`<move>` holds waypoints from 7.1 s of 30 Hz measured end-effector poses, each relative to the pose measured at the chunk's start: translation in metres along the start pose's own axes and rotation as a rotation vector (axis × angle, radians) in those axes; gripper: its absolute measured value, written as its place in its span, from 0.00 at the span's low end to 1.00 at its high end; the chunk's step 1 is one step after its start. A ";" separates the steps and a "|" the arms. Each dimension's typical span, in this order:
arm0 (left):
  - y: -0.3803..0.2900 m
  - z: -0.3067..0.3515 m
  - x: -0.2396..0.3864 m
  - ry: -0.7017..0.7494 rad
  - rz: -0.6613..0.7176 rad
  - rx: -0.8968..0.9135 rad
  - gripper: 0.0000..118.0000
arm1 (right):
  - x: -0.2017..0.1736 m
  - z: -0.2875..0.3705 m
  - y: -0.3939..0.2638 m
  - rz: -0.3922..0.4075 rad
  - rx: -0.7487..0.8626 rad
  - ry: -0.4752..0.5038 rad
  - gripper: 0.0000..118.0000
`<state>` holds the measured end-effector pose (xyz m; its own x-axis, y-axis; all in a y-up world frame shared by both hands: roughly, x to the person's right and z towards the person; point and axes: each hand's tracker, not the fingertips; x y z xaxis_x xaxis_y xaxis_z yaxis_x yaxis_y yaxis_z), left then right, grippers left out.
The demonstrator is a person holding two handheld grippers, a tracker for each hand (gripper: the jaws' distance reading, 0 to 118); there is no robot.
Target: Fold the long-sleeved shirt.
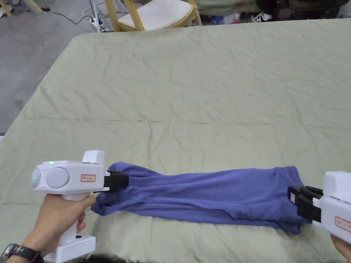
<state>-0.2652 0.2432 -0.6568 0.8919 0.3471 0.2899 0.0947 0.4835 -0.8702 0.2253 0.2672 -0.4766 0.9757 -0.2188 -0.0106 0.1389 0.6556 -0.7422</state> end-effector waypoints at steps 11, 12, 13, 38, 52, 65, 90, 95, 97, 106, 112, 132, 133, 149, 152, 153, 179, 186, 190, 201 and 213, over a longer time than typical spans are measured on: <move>0.037 -0.036 0.167 -0.181 -0.193 -0.133 0.04 | 0.052 0.026 -0.024 -0.143 0.068 0.002 0.00; 0.040 -0.044 0.184 -0.214 -0.208 -0.157 0.04 | 0.057 0.028 -0.026 -0.154 0.075 -0.001 0.00; 0.041 -0.050 0.199 -0.239 -0.206 -0.162 0.04 | 0.061 0.030 -0.028 -0.162 0.080 -0.003 0.00; 0.040 -0.198 0.398 -0.286 -0.224 -0.375 0.46 | 0.107 0.040 -0.040 -0.276 0.084 -0.066 0.00; 0.052 -0.105 0.365 -0.287 -0.347 -0.104 0.26 | 0.093 0.049 -0.033 -0.237 0.097 -0.076 0.00; -0.013 -0.061 0.288 -0.137 -0.462 0.015 0.00 | 0.070 0.051 -0.031 -0.186 0.087 -0.070 0.00; -0.028 -0.176 0.390 -0.212 -0.560 -0.212 0.00 | 0.097 0.045 -0.044 -0.239 0.058 -0.082 0.00; -0.037 -0.186 0.407 -0.254 -0.564 -0.239 0.00 | 0.099 0.050 -0.043 -0.241 0.062 -0.098 0.00; -0.037 -0.182 0.403 -0.289 -0.502 -0.236 0.00 | 0.100 0.053 -0.041 -0.237 0.067 -0.100 0.00; -0.020 -0.092 0.347 -0.201 -0.449 -0.006 0.00 | 0.069 0.066 -0.015 -0.114 0.111 -0.111 0.00; -0.022 -0.029 0.271 -0.055 -0.276 0.135 0.00 | 0.034 0.063 0.004 0.022 0.133 -0.090 0.00; -0.058 0.006 0.193 0.040 -0.126 0.150 0.00 | 0.005 0.009 0.053 0.206 -0.209 0.062 0.00; -0.056 0.003 0.191 0.037 -0.127 0.146 0.00 | 0.005 -0.007 0.060 0.275 -0.279 0.055 0.00; -0.044 -0.046 0.173 -0.041 -0.057 0.008 0.00 | 0.033 -0.126 0.038 0.417 -0.578 -0.013 0.00; -0.042 -0.052 0.171 -0.082 -0.042 -0.009 0.01 | 0.033 -0.125 0.038 0.424 -0.577 -0.006 0.00; -0.039 -0.055 0.169 -0.107 -0.016 -0.010 0.08 | 0.035 -0.125 0.038 0.421 -0.574 -0.002 0.00; -0.014 -0.194 0.144 -0.611 0.248 -0.233 0.91 | 0.054 -0.123 0.031 0.298 -0.508 0.066 0.01; -0.022 -0.193 0.141 -0.512 0.195 -0.260 0.15 | 0.050 -0.126 0.029 0.293 -0.492 0.063 0.01; -0.028 -0.188 0.144 -0.477 0.113 -0.204 0.13 | 0.044 -0.123 0.025 0.331 -0.463 0.043 0.01; -0.023 -0.183 0.162 -0.400 0.044 -0.222 0.13 | 0.014 -0.038 0.059 0.400 -0.116 0.008 0.01; -0.028 -0.173 0.175 -0.323 -0.010 -0.174 0.13 | 0.003 0.030 -0.002 0.276 0.058 -0.051 0.01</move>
<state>-0.0354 0.1510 -0.6511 0.7078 0.5920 0.3854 0.2012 0.3540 -0.9133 0.2335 0.2872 -0.4550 0.9851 0.0095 -0.1719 -0.1251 0.7257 -0.6765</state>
